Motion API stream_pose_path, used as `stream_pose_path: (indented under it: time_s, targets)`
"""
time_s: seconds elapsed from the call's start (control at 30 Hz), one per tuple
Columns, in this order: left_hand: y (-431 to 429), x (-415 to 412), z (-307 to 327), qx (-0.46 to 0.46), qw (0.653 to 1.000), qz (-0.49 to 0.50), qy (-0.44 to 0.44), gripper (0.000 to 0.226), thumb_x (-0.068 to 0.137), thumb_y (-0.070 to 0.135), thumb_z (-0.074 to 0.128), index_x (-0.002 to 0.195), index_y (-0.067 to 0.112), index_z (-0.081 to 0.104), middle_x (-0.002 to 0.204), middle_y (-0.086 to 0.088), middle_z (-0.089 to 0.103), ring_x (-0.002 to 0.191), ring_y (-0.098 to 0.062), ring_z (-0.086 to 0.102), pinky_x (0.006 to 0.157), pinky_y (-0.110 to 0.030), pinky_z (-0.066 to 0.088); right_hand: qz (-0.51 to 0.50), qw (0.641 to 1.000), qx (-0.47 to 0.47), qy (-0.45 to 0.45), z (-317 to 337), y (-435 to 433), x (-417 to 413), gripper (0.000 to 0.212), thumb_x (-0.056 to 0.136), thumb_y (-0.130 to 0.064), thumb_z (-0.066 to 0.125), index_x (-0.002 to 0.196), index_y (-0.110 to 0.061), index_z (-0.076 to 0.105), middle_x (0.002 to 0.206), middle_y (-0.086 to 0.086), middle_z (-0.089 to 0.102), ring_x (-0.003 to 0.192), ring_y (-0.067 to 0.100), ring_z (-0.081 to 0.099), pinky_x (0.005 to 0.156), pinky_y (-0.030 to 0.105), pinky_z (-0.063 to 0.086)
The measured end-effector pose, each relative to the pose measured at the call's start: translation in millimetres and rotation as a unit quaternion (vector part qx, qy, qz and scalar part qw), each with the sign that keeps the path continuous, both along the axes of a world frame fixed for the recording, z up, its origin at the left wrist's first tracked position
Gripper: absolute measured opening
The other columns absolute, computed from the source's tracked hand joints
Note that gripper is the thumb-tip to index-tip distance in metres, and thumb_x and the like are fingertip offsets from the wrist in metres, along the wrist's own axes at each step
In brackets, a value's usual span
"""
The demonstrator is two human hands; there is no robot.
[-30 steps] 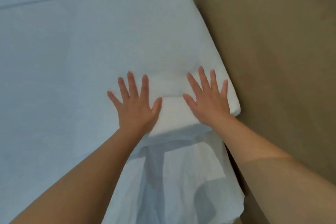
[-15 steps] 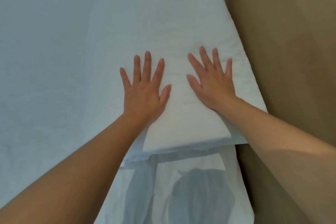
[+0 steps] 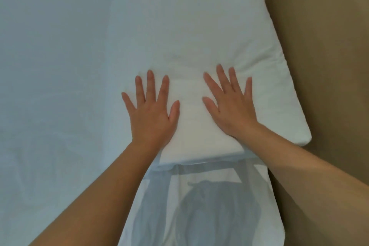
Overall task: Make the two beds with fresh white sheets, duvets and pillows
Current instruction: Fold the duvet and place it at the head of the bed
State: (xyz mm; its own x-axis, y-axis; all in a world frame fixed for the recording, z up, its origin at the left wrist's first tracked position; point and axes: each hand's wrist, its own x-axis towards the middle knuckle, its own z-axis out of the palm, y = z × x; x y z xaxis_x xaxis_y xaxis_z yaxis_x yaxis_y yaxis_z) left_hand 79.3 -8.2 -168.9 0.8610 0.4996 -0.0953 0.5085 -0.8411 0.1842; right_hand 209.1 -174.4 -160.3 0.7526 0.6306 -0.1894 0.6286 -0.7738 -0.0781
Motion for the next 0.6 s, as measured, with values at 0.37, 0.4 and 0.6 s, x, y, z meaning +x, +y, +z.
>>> stream_pose_path:
  time_s: [0.37, 0.4, 0.6]
  targets:
    - [4, -48, 7, -0.011, 1.0, -0.023, -0.007, 0.068, 0.096, 0.053, 0.013, 0.156, 0.024, -0.004, 0.162, -0.01, -0.014, 0.148, -0.035, -0.013, 0.117, -0.059, 0.002, -0.036, 0.999, -0.002, 0.005, 21, -21, -37, 0.061, 0.101, -0.054, 0.011, 0.154, -0.035, -0.011, 0.162, 0.001, -0.02, 0.149, 0.027, -0.019, 0.117, 0.057, -0.009]
    - [4, -47, 8, -0.004, 0.999, -0.036, -0.012, 0.067, 0.097, 0.053, 0.013, 0.156, 0.025, -0.002, 0.162, -0.01, -0.012, 0.148, -0.035, -0.012, 0.117, -0.059, 0.002, -0.002, 1.0, 0.0, 0.005, 20, -13, -47, 0.06, 0.101, -0.055, 0.011, 0.154, -0.036, -0.011, 0.162, -0.001, -0.02, 0.149, 0.026, -0.019, 0.117, 0.057, -0.009]
    - [0, -47, -11, 0.006, 0.997, -0.063, 0.051, 0.071, 0.093, 0.06, 0.004, 0.156, 0.028, 0.0, 0.162, -0.008, -0.014, 0.148, -0.033, -0.014, 0.116, -0.063, 0.003, -0.027, 0.995, -0.09, 0.027, -10, -33, -56, 0.065, 0.09, -0.064, -0.005, 0.15, -0.041, -0.02, 0.159, -0.004, -0.028, 0.148, 0.027, -0.021, 0.118, 0.059, -0.004]
